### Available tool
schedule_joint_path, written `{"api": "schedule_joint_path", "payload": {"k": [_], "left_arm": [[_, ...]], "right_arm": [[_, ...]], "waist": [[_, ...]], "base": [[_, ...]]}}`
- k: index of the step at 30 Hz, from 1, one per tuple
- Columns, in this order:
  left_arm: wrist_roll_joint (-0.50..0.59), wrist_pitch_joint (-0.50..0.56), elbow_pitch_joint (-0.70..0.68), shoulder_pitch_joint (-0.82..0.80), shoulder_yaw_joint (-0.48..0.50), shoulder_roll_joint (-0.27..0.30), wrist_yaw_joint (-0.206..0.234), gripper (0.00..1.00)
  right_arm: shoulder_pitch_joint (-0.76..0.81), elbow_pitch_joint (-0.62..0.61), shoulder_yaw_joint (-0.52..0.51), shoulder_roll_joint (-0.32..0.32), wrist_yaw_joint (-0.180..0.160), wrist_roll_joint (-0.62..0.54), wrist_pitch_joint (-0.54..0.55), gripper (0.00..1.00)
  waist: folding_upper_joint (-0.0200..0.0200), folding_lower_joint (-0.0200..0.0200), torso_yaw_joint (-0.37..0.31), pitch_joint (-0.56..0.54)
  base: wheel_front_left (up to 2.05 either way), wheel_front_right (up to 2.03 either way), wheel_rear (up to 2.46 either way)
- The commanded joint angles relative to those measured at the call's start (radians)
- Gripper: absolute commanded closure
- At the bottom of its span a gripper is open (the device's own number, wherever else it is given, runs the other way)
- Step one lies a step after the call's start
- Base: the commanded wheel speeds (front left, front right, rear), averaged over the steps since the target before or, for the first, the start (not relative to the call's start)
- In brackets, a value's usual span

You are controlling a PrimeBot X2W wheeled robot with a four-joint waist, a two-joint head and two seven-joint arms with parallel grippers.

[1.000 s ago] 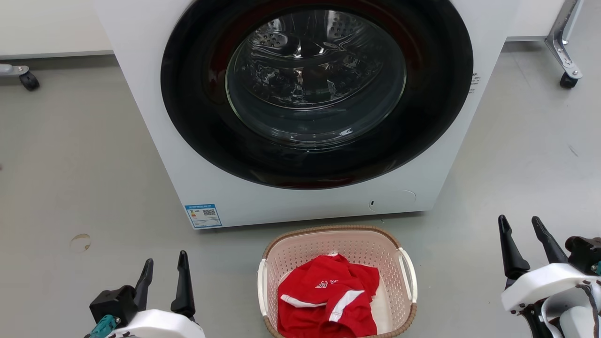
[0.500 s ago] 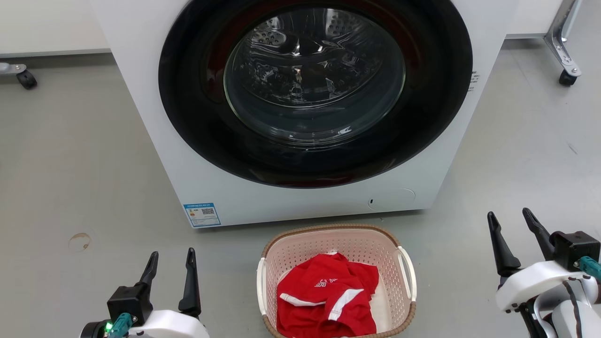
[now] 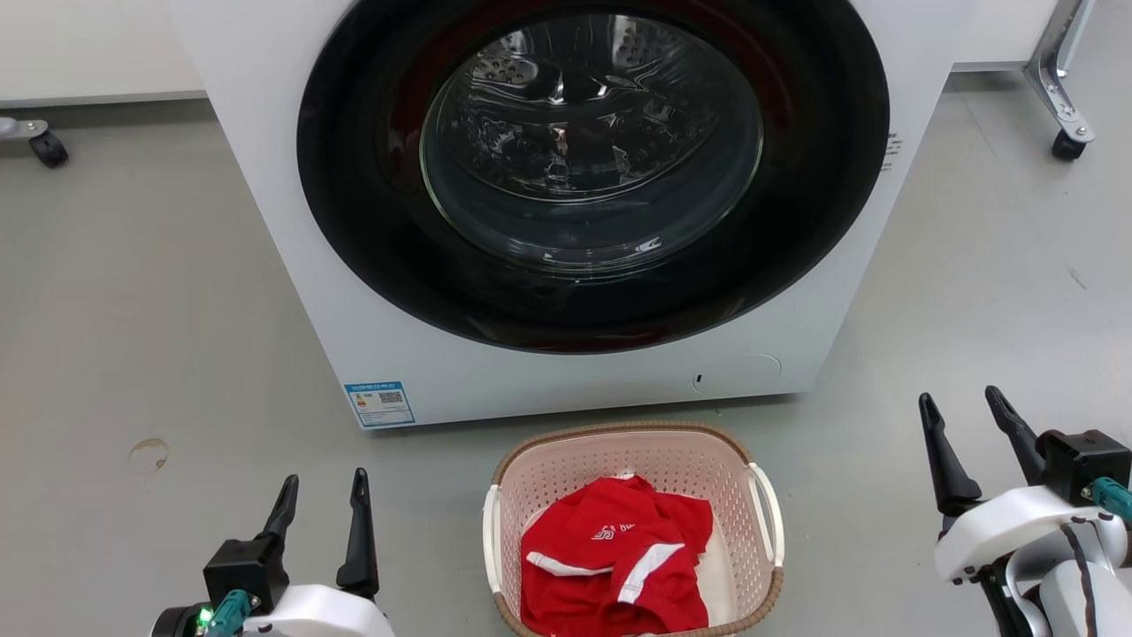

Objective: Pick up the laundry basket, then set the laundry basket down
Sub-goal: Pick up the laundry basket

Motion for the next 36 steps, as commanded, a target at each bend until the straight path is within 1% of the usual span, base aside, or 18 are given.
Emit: {"api": "schedule_joint_path", "payload": {"k": [1,8,15,21,30,36], "left_arm": [[0.003,-0.014,-0.02,-0.048,0.025,0.011,0.004,0.0],[0.0,-0.014,-0.016,-0.059,0.018,0.011,0.006,0.0],[-0.018,-0.014,-0.017,-0.083,-0.001,0.011,0.014,0.0],[-0.046,-0.014,-0.007,-0.127,-0.039,0.011,0.021,0.0],[-0.094,-0.014,0.009,-0.218,-0.121,0.011,0.045,0.0],[-0.129,-0.014,0.054,-0.284,-0.176,0.011,0.05,0.0]], "right_arm": [[-0.04,-0.019,0.02,-0.022,0.005,-0.006,-0.015,0.0],[-0.046,-0.026,0.018,-0.022,0.005,-0.002,-0.015,0.0],[-0.061,-0.034,0.003,-0.022,0.005,-0.006,-0.015,0.0],[-0.072,-0.043,-0.017,-0.023,0.005,-0.003,-0.015,0.0],[-0.105,-0.05,-0.037,-0.032,0.005,0.01,-0.015,0.0],[-0.13,-0.043,-0.035,-0.041,0.005,0.032,-0.015,0.0]], "waist": [[0.0,0.0,0.0,0.002],[0.0,0.0,-0.003,0.033],[0.0,0.0,-0.006,0.108],[0.0,0.0,-0.006,0.206],[0.0,0.0,-0.001,0.367],[0.0,0.0,0.004,0.459]], "base": [[0.0,0.0,0.0],[0.0,0.0,0.0],[0.0,0.0,0.0],[0.0,0.0,0.0],[0.0,0.0,0.0],[0.0,0.0,0.0]]}}
